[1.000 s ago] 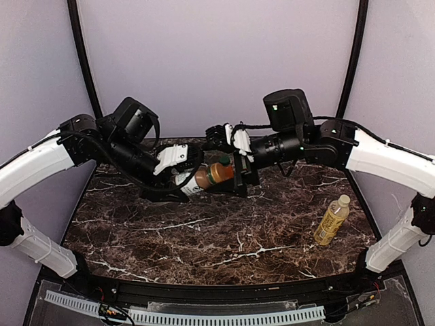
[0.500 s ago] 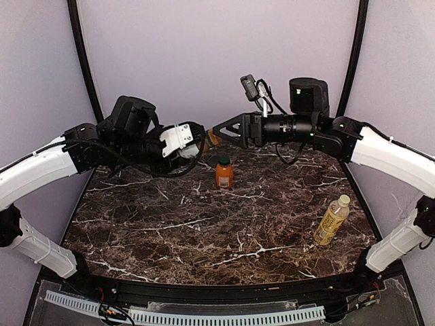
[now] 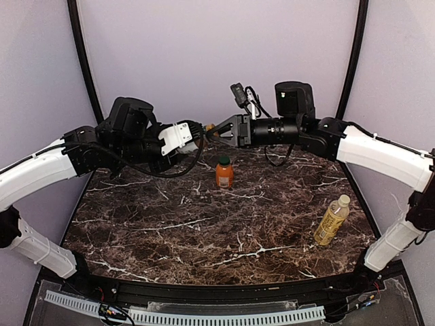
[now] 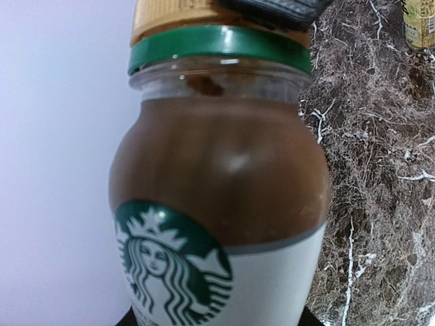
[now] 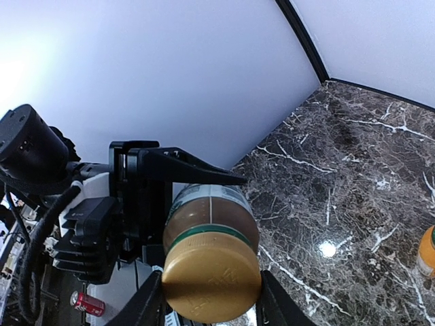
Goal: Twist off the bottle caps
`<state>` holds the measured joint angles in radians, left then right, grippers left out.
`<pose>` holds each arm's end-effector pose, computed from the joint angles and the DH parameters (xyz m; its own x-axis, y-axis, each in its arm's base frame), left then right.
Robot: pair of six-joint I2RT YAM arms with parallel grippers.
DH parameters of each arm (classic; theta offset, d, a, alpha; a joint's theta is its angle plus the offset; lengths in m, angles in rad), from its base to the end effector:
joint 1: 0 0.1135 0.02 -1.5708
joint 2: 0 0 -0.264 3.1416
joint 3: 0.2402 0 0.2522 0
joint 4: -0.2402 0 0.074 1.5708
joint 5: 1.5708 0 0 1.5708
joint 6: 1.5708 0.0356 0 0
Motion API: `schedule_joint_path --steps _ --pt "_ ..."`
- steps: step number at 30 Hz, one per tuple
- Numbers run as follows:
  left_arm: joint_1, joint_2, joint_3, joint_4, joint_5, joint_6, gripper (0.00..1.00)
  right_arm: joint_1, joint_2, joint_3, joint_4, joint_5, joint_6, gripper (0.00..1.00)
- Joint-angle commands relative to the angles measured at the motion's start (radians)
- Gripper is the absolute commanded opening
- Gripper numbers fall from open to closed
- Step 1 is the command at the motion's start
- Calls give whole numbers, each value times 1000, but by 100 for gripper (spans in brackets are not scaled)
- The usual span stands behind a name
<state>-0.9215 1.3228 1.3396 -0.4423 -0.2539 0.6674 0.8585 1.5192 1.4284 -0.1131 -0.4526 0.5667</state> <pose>0.1872 -0.2319 0.3888 0.1956 0.7333 -0.6512 0.6514 0.3993 0.6452 0.2232 0.2823 0.3932 -0.6273 0.0122 -0.7787 -0.7393 0.3047 0.6004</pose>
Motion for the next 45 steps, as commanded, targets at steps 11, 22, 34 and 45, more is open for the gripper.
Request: schedule_joint_path --steps 11,22,34,45 --pt "-14 -28 5 -147 189 -8 36 27 -20 7 2 -232 -438 0" --pt "-13 4 61 -424 619 -33 36 237 -104 -69 -190 -66 -1200 0" --pt "-14 9 80 -404 619 -70 36 272 -116 -79 -176 56 -1308 0" --pt "-14 -8 62 -408 619 -72 35 264 -244 -199 6 70 -1380 0"
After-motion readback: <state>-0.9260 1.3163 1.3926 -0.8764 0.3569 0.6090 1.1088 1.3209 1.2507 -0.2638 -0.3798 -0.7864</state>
